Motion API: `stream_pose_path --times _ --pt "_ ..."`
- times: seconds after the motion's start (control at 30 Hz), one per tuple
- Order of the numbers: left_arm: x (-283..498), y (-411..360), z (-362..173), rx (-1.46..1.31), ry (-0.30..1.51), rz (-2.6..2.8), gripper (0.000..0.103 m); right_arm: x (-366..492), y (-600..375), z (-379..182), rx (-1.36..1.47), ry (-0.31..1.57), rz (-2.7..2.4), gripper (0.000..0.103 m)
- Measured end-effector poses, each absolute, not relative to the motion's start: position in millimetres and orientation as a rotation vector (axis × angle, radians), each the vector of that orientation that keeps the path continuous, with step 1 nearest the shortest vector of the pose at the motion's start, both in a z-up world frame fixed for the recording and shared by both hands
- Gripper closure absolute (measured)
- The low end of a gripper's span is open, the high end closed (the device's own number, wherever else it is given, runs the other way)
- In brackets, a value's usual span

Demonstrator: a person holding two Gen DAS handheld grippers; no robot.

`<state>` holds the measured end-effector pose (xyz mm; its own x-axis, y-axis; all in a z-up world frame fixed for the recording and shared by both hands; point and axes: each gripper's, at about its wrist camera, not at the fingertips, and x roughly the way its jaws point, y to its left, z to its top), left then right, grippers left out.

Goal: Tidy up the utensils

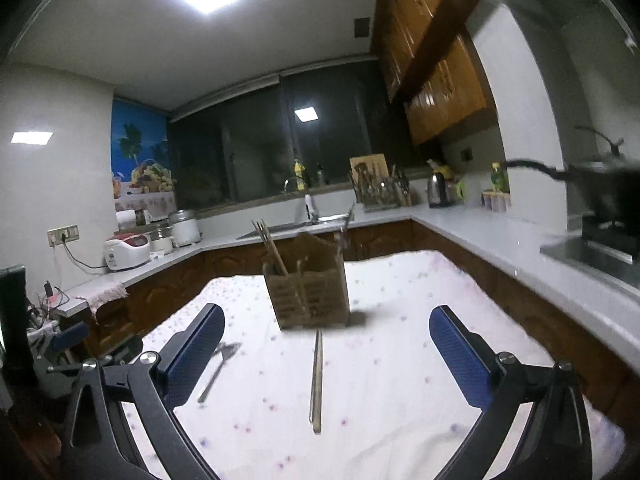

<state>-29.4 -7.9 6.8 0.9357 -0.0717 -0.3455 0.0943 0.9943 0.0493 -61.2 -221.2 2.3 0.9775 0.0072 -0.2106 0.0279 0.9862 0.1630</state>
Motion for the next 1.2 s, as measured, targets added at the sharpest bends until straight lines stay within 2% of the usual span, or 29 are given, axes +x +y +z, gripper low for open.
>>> stream_pose_path --times 0.17,0.4,0.67,1.2 --pt "-20 -10 -6 0.071 0.446 -0.094 0.001 -59 -214 -25 0.151 0.276 -0.006 0.000" --pt "-18 -2 -1 0.044 0.434 -0.095 0.001 -60 -210 -46 0.131 0.304 0.009 0.000" --pt "-24 6 -11 0.004 0.388 -0.103 0.001 -65 -220 -46 0.142 0.247 0.000 0.000" --pt "-33 5 -21 0.012 0.351 -0.109 0.001 -61 -221 -40 0.110 0.254 -0.004 0.000"
